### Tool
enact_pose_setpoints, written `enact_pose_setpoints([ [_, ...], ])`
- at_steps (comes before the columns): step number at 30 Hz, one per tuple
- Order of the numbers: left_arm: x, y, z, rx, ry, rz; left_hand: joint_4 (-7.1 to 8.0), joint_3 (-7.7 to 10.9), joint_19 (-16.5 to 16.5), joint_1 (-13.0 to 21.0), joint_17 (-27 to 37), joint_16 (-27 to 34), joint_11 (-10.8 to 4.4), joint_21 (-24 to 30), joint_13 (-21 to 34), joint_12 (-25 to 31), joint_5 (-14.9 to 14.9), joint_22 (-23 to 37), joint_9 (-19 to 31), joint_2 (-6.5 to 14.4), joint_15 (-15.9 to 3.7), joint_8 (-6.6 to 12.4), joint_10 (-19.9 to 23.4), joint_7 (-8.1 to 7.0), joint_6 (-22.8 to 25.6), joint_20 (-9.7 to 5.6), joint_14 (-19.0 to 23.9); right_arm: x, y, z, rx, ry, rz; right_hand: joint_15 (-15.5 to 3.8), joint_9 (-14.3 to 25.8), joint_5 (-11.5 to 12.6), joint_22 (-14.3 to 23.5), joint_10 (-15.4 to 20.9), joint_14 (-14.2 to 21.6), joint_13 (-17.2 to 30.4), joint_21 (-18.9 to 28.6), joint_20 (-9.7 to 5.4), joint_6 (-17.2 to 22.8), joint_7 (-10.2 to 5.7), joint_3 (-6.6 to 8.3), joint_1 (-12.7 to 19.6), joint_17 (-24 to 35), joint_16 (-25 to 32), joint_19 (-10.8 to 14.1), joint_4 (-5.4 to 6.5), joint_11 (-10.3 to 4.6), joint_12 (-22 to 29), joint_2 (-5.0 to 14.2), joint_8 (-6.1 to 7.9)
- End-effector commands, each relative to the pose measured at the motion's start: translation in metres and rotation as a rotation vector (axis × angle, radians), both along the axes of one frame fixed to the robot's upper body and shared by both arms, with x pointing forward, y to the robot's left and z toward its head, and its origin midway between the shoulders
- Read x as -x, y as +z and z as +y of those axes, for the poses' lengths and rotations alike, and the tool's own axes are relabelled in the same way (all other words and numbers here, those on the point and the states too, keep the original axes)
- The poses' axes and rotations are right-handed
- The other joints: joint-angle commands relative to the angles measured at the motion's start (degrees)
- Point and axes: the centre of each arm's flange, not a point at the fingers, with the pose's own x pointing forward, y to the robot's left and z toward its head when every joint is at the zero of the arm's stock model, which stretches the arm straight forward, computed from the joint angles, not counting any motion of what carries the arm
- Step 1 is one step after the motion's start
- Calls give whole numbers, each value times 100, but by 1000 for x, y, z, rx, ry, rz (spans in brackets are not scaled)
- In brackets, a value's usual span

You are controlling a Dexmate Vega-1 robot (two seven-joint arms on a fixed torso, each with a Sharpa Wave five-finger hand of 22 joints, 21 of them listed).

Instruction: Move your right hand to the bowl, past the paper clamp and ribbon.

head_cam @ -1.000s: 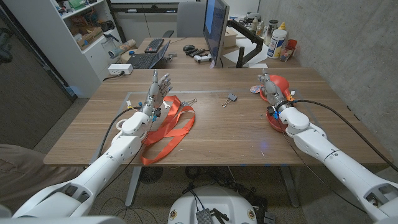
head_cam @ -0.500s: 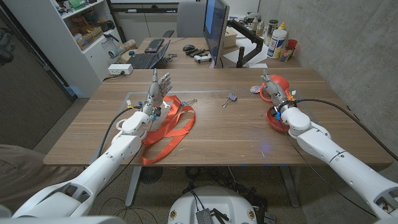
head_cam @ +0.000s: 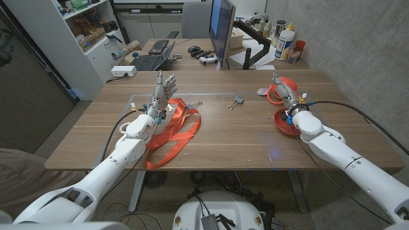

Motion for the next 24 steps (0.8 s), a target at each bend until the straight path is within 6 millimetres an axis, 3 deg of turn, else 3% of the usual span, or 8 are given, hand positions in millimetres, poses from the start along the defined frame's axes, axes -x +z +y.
enact_pose_setpoints([
  [1,-2,-2,-3,2,12,4,-2,-55,35,87,20,34,-6,27,17,16,24,21,27,15,-341,27,40,-17,50,0,-2,10,1,2,43,-35,-10,-56,12,50,10,-32,-120,13,-37,19,22,2,-28,60,16,17,-34,10,4,7,14,8],
  [24,0,-10,-1,-51,35,16,-3,-81,18,92,20,40,-11,18,17,20,29,21,27,23,-350,19,60,-20,59,2,22,28,-3,9,136,-119,-3,-46,12,69,11,-108,-154,12,-105,31,8,2,-34,88,14,13,-49,-14,5,-22,26,-4],
])
